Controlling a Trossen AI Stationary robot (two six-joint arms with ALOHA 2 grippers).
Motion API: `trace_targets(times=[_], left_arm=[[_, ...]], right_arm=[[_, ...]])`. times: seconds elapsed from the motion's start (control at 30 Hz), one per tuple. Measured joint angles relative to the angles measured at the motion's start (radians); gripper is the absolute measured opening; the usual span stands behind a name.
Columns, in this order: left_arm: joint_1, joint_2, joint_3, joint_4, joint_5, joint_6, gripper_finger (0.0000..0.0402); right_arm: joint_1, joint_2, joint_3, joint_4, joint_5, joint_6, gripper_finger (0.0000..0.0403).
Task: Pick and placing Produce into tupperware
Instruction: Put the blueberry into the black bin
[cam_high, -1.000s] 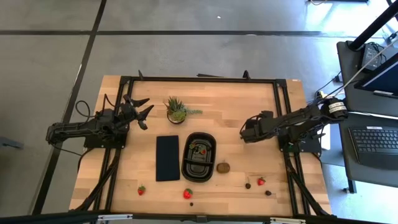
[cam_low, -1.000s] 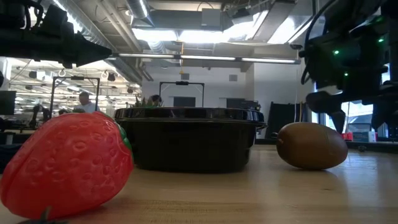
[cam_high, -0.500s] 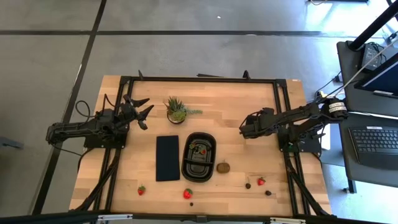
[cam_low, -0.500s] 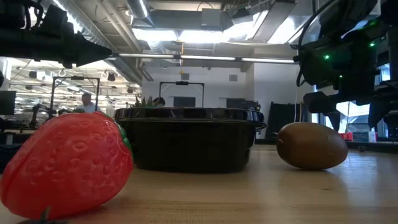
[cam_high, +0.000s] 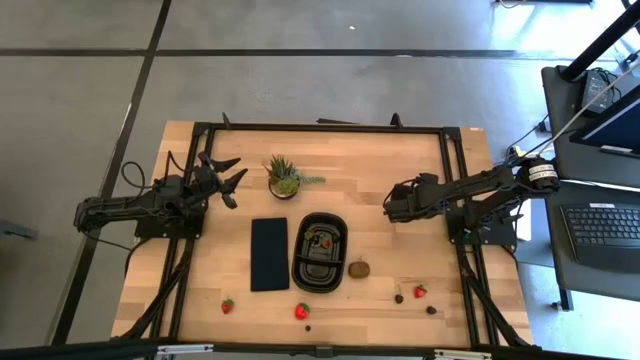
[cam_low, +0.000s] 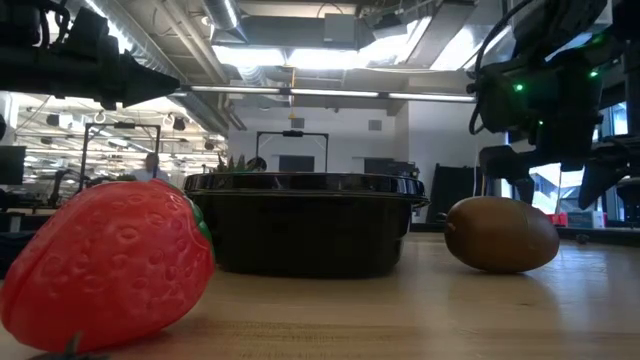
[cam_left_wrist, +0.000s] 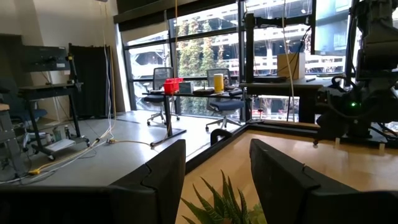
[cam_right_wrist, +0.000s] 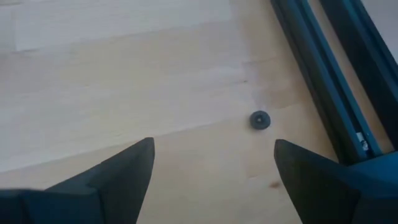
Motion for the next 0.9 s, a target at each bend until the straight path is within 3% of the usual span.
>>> trace_targets(times=[0.6,0.9], left_arm=[[0.000,0.000,0.000,-0.004,0.000,0.000,0.0171],[0.000,0.000,0.000,-0.006,0.000,0.000,0.0171]], right_arm=[[0.000,0.001,-0.074,0.120,-0.018,0.024,0.0331],[0.000,0.001,-0.074,0.128,-0.029,0.125,0.0331]])
